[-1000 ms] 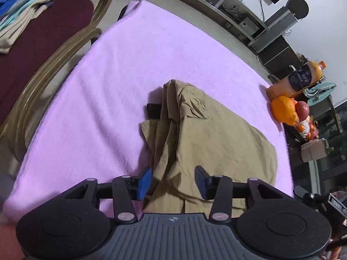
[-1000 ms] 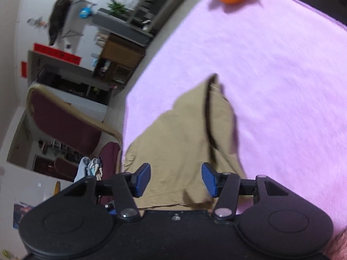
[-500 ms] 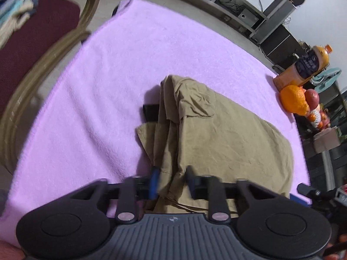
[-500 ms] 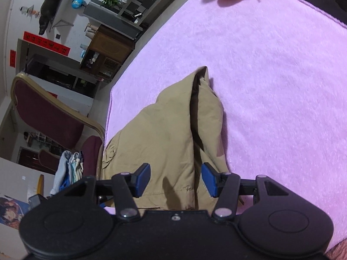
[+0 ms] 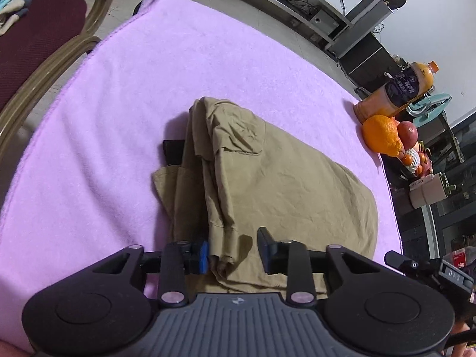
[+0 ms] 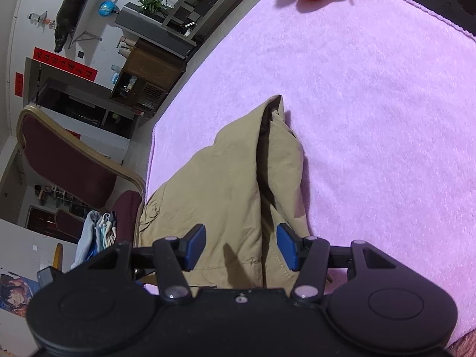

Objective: Fold clothes

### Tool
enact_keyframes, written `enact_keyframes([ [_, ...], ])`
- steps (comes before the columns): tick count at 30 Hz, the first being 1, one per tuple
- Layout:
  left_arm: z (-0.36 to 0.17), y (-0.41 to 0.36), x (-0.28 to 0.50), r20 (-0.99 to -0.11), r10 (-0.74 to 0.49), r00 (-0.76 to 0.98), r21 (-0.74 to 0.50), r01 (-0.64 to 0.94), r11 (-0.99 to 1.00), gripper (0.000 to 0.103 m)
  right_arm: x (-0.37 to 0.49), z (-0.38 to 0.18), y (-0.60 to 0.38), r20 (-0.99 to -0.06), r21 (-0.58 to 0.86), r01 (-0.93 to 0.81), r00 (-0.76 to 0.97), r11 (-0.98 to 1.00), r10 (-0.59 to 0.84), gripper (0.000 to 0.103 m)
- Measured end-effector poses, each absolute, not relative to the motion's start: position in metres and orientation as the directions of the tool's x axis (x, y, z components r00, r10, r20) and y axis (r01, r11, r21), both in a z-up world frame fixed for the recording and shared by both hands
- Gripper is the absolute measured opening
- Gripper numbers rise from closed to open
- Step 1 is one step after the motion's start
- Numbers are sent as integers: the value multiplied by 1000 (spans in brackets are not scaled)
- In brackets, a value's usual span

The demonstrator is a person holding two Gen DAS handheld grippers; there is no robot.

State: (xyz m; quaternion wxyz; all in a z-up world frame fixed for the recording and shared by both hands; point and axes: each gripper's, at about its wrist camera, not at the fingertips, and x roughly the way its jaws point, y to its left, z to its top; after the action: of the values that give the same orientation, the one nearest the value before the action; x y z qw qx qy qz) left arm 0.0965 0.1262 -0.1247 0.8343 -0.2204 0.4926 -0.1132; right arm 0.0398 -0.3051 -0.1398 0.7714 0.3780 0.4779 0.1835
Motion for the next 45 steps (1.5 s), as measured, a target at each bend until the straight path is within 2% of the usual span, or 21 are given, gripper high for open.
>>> enact_keyframes([
  [4, -109, 126, 90, -702, -479, 526, -568, -9, 823, 5, 36, -137, -309, -554, 791, 59, 494, 610, 670, 52],
  [8, -94, 137, 87, -612, -548, 571, -685, -36, 727, 5, 31, -139, -312, -454, 869, 46, 468, 492, 758, 55],
  [11, -87, 142, 87, -569, -563, 600, -729, -52, 682, 5, 29, -144, -309, -485, 859, 73, 432, 506, 761, 58],
  [13, -88, 146, 89, -566, -555, 609, -733, -64, 677, 5, 28, -147, -306, -535, 830, 95, 412, 549, 737, 58],
  [18, -108, 162, 90, -547, -585, 598, -784, -122, 608, 5, 33, -171, -297, -543, 839, 185, 330, 511, 772, 55],
  [24, -114, 173, 94, -510, -619, 597, -824, -132, 552, 5, 39, -190, -282, -510, 857, 247, 280, 452, 813, 54],
  [28, -120, 177, 96, -517, -621, 590, -823, -143, 549, 5, 39, -198, -283, -485, 868, 288, 324, 403, 812, 54],
  [34, -126, 182, 95, -544, -607, 579, -806, -162, 569, 5, 40, -178, -288, -375, 927, 178, 428, 330, 823, 53],
  [37, -130, 178, 95, -569, -600, 562, -789, -166, 592, 5, 44, -182, -283, -452, 892, 204, 412, 404, 791, 54],
  [38, -132, 176, 96, -579, -597, 556, -781, -169, 601, 5, 46, -183, -281, -474, 880, 213, 410, 424, 779, 51],
  [40, -135, 174, 96, -602, -584, 544, -763, -176, 622, 5, 48, -184, -278, -516, 856, 230, 405, 462, 754, 37],
  [41, -135, 172, 96, -615, -577, 538, -752, -180, 634, 5, 49, -184, -276, -537, 843, 234, 405, 484, 740, 19],
  [42, -135, 171, 95, -628, -567, 533, -740, -183, 647, 5, 49, -177, -273, -557, 828, 208, 416, 521, 719, 14],
  [45, -129, 165, 86, -662, -539, 521, -701, -177, 691, 5, 48, -148, -271, -577, 795, 137, 469, 591, 668, 10],
])
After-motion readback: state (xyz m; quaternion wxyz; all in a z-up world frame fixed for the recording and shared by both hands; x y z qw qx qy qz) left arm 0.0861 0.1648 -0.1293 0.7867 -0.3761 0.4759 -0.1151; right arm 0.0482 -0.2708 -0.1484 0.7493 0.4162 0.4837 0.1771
